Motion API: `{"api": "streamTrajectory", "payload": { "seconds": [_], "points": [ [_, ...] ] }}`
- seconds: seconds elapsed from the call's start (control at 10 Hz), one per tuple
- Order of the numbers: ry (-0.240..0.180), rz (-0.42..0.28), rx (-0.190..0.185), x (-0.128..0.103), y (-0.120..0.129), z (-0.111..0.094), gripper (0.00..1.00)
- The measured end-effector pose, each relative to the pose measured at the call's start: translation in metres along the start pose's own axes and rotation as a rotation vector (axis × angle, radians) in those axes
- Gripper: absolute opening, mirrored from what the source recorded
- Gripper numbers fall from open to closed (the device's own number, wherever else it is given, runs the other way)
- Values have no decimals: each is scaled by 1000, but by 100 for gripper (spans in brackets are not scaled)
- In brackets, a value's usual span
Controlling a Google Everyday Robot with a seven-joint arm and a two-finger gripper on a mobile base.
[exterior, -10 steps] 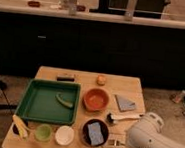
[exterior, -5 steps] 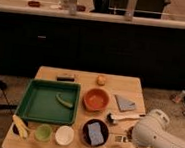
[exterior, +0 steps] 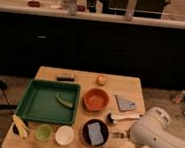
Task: Place fork in red bowl
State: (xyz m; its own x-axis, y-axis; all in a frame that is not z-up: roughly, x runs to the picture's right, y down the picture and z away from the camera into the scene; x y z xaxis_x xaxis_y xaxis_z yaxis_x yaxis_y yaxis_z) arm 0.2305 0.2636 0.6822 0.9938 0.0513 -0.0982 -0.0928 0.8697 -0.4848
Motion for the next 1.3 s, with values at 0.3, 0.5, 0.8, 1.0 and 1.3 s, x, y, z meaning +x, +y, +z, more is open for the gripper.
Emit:
{"api": "streamTrajectory", "payload": {
  "seconds": [0.3, 0.5, 0.8, 1.0, 1.3],
  "points": [
    [-19, -43, 22, -37, -1, -15, 0],
    [-32, -71, 26, -64, -7, -16, 0],
    [-23, -69, 22, -62, -6, -16, 0],
    [-26, -70, 21, -63, -6, -15, 0],
    [-27, -72, 22, -64, -6, -15, 0]
  ]
}}
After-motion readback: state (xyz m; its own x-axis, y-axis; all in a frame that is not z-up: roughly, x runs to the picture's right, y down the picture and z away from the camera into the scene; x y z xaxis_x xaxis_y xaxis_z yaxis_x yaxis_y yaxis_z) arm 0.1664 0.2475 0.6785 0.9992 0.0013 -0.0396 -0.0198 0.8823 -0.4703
